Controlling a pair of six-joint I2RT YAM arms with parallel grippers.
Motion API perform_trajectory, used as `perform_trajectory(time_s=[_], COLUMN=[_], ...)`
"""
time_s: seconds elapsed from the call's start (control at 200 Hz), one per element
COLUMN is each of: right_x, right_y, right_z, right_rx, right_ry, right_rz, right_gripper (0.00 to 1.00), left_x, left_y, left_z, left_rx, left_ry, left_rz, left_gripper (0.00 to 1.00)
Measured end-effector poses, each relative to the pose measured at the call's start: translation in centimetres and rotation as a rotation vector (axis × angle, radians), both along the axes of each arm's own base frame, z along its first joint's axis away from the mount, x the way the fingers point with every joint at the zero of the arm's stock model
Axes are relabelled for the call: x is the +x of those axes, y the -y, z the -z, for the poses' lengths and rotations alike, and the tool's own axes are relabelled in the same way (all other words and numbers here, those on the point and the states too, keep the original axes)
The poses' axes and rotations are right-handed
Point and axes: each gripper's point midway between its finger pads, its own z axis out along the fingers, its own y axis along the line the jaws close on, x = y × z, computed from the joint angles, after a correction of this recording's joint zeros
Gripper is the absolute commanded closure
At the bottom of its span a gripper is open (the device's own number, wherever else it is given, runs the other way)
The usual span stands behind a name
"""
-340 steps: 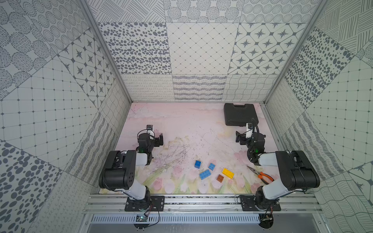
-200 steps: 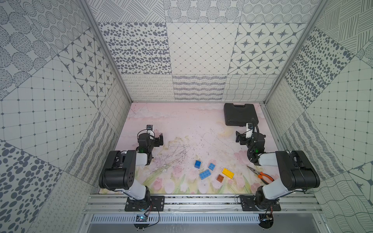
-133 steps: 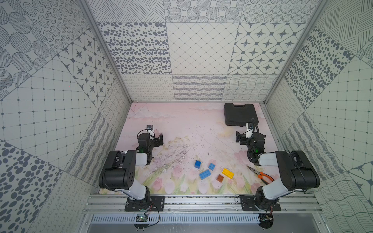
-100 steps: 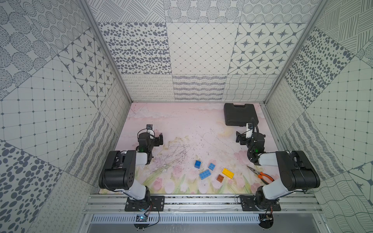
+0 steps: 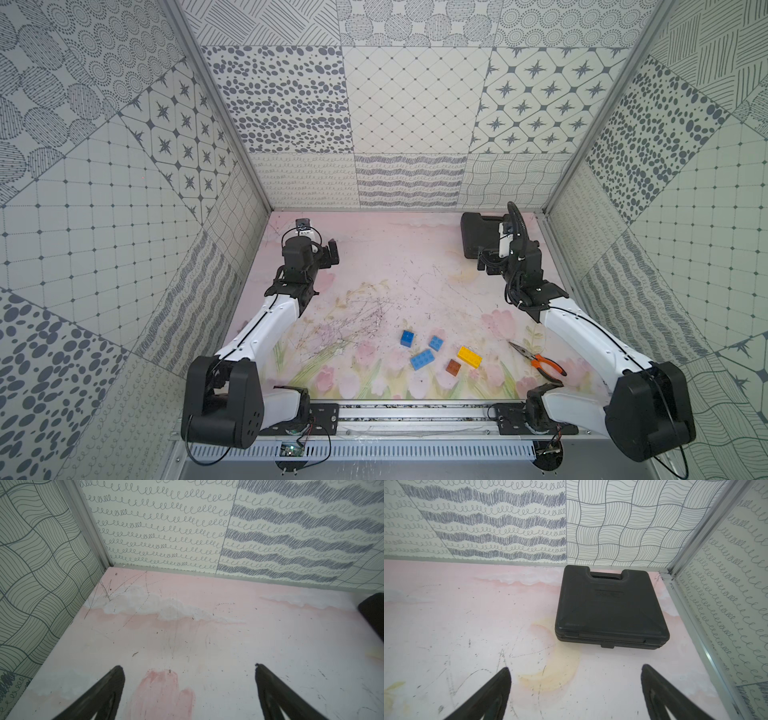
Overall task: Assemble the letter f with lego
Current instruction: Pick up the lego brick from the center of the board.
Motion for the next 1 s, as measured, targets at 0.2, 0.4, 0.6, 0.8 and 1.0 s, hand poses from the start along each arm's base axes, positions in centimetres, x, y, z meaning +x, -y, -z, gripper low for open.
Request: perform_trajectory(time_s=[0.2,0.4,0.6,0.8,1.0], right_x=[-3.6,-8.9,-12.6,-15.7,-17.5], right_y=[-5.5,-12.2,-14.4,-15.2,-16.0], right_z=[0.7,3.3,6.6,10.3,12.7], right_rx=[0.043,0.033,0.004,-0.031,-0.057], right_ry=[-0.169,-0.360,-0.528,-0.662,-0.746], right_rz=[-0.193,-0.423,-0.487,-0.491,-0.490], right_gripper=[0.02,0.02,0.11,0.24,0.35], left_x=[-3.0,-6.7,-9.3,-10.2,-10.7], left_y=[5.2,10.5,12.3,13.0,13.4], left_z=[-1.3,2.2,6.0,7.2,8.8], left_rx=[-0.071,-0.111,-0.133,-0.133,-0.130], left_ry=[-0.048,-0.179,-0.283,-0.323,-0.368], left_rz=[0.146,0.281,0.316,0.333,0.332], left_gripper=[0.01,0.01,0.01,0.01,0.01])
